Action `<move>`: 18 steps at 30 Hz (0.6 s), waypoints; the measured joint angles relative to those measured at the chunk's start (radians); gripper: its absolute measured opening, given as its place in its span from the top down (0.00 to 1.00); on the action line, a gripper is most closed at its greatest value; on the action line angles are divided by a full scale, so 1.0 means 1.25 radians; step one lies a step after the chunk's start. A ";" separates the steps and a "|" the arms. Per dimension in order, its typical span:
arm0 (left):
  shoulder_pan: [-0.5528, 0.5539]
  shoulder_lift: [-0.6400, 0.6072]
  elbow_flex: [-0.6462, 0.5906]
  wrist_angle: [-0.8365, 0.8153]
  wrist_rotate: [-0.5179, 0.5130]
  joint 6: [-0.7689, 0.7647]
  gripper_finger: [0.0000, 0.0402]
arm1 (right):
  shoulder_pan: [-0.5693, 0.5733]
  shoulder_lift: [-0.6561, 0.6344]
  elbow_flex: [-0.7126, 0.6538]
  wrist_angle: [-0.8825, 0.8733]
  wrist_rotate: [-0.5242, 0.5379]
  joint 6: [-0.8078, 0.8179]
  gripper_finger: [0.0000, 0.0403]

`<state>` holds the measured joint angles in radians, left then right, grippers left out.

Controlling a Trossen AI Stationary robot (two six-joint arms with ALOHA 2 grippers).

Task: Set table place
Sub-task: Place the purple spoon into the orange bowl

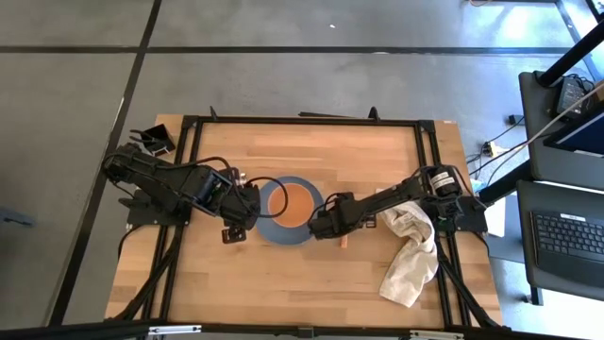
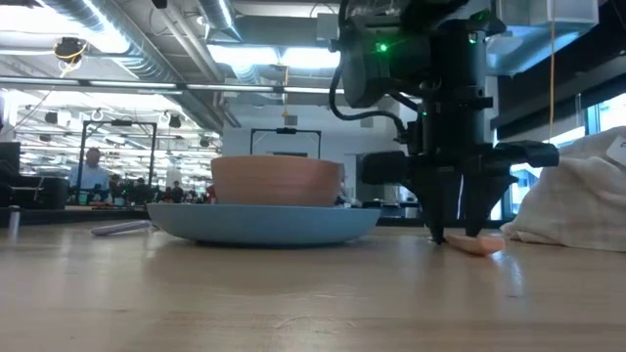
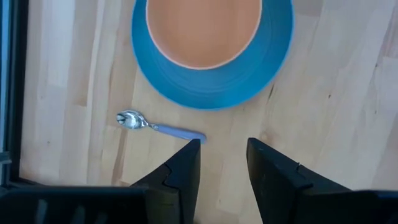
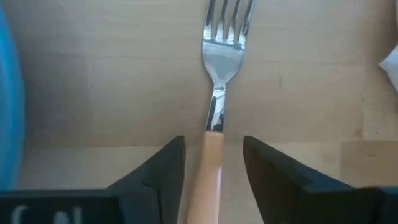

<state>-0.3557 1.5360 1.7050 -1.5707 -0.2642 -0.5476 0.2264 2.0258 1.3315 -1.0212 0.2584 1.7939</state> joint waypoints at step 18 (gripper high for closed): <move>0.005 0.001 0.000 0.001 0.001 -0.191 0.69 | 0.032 -0.037 0.480 -0.421 0.043 -0.169 0.57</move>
<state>-0.3500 1.5372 1.7054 -1.5697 -0.2631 -0.7861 0.2670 1.9795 1.9316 -1.5473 0.3127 1.5830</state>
